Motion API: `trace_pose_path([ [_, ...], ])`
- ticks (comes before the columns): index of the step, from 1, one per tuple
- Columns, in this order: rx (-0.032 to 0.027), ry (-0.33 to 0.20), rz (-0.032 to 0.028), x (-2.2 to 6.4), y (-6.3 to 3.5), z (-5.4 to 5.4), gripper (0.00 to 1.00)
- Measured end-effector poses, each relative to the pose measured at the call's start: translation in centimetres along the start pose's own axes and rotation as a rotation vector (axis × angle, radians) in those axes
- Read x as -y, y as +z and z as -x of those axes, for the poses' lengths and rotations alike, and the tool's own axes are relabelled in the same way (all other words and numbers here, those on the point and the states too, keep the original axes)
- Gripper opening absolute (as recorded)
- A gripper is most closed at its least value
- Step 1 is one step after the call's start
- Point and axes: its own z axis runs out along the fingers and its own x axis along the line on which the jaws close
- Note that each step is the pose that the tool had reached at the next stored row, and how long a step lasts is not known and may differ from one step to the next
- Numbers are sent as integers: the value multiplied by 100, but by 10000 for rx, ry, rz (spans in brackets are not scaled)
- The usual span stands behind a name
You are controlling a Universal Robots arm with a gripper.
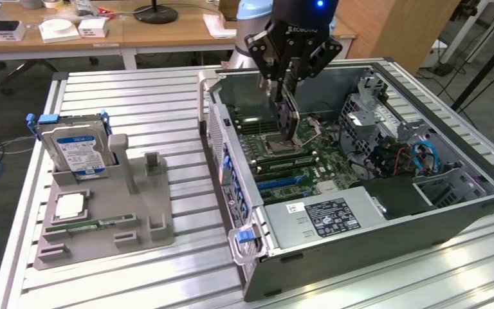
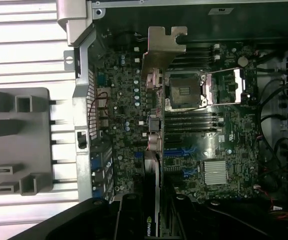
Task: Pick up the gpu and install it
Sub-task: 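Pick up the gpu and move the gpu toward the slot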
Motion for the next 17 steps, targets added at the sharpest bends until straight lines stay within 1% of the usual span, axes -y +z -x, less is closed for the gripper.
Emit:
trace_pose_path([
  [17,0,0,0,-21,3,278,26],
])
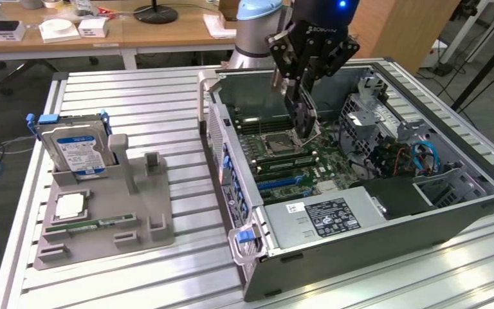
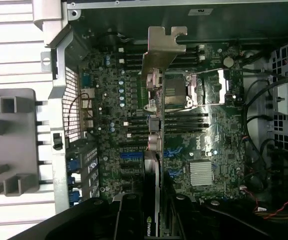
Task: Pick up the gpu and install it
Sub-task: 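Pick up the gpu and move the gpu toward the slot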
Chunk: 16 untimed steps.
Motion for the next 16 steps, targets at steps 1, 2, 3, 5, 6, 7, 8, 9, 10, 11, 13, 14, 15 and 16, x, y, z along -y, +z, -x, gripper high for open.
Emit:
trace_pose_path([
  [1,0,0,0,-1,0,15,26],
  [2,0,0,0,-2,1,29,26],
  [3,0,0,0,-3,0,43,26],
  [5,-1,1,0,-5,1,73,26],
  [6,0,1,-1,-7,1,88,26],
  [7,0,1,1,-8,2,104,26],
  [8,0,1,0,-9,2,120,26],
  [9,0,1,0,-10,2,138,26],
  [10,0,0,0,-12,2,155,26],
  [11,0,0,0,-13,2,171,26],
  [13,0,0,0,-15,3,203,26],
  [14,0,1,1,-16,3,221,26],
  [15,0,0,0,-18,3,237,26],
  [16,0,1,0,-19,3,254,26],
])
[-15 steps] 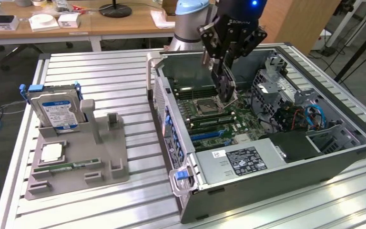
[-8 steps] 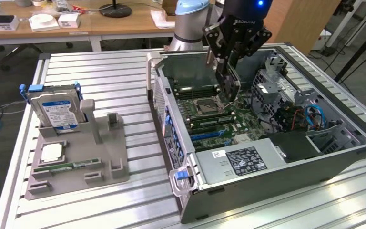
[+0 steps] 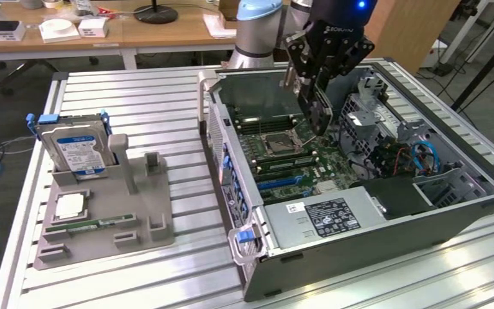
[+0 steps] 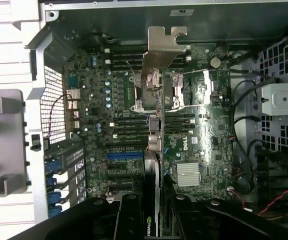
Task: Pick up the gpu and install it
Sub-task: 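Pick up the gpu and move the gpu toward the slot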
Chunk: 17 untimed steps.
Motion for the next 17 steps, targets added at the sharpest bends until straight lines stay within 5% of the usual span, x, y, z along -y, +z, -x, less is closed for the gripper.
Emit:
trace_pose_path([
  [17,0,1,0,-14,2,183,26],
])
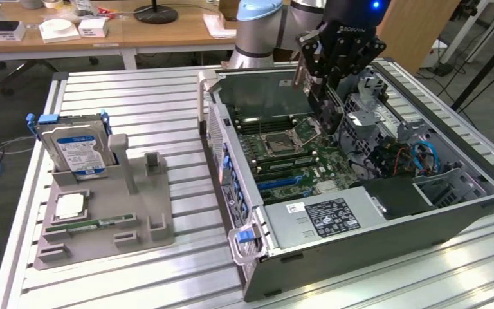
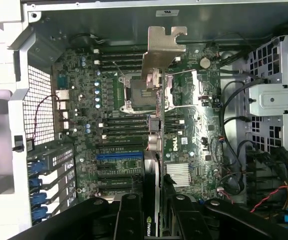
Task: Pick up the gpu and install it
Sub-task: 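Pick up the gpu and move the gpu toward the slot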
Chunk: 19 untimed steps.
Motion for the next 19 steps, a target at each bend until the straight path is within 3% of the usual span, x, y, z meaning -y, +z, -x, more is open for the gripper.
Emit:
trace_pose_path([
  [12,0,-2,1,-3,1,39,26],
  [19,0,-2,1,-10,2,129,26],
])
